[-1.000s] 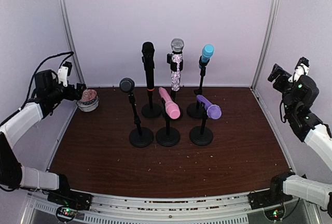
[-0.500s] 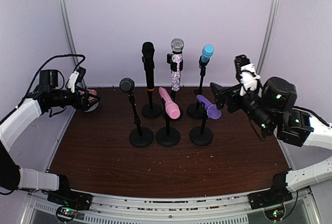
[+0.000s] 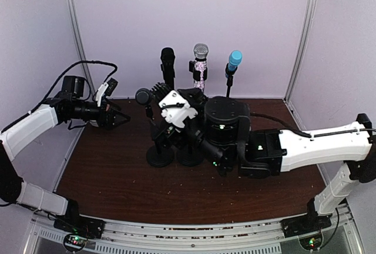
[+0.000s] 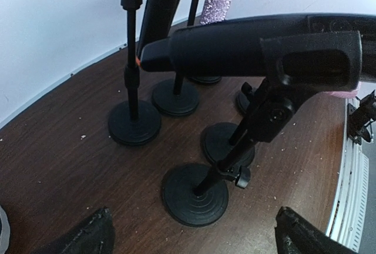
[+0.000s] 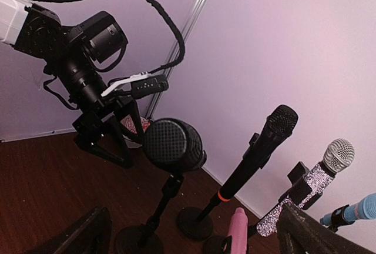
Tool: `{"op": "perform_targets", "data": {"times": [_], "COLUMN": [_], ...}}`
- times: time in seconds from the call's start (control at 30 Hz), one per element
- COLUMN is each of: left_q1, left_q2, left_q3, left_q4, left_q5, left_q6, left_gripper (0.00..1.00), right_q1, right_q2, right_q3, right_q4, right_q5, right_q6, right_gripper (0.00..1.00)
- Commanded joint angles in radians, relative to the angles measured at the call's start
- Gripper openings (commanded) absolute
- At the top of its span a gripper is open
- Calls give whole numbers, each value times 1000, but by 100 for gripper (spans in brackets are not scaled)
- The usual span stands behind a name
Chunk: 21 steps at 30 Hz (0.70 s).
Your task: Remove the microphone from the stand
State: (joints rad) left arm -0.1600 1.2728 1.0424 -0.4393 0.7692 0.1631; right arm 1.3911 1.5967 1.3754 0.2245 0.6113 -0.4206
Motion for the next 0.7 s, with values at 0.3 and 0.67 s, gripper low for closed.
{"op": "perform_targets", "data": {"times": [0.3, 0.67], "left_q1": [-18, -42], "left_q2": [54, 81], "left_q3": [98, 123], "left_q4": [-7, -13], "left_q5": [98, 90], "left_q6": [7, 2], "left_gripper": [98, 94], "right_q1": [-21, -89], "right_q2": [276, 347], "right_q3": [375, 479], "right_q4": [-2, -91], "right_q5": [40, -25], "right_q6": [-63, 44], "right_gripper": [100, 87]}}
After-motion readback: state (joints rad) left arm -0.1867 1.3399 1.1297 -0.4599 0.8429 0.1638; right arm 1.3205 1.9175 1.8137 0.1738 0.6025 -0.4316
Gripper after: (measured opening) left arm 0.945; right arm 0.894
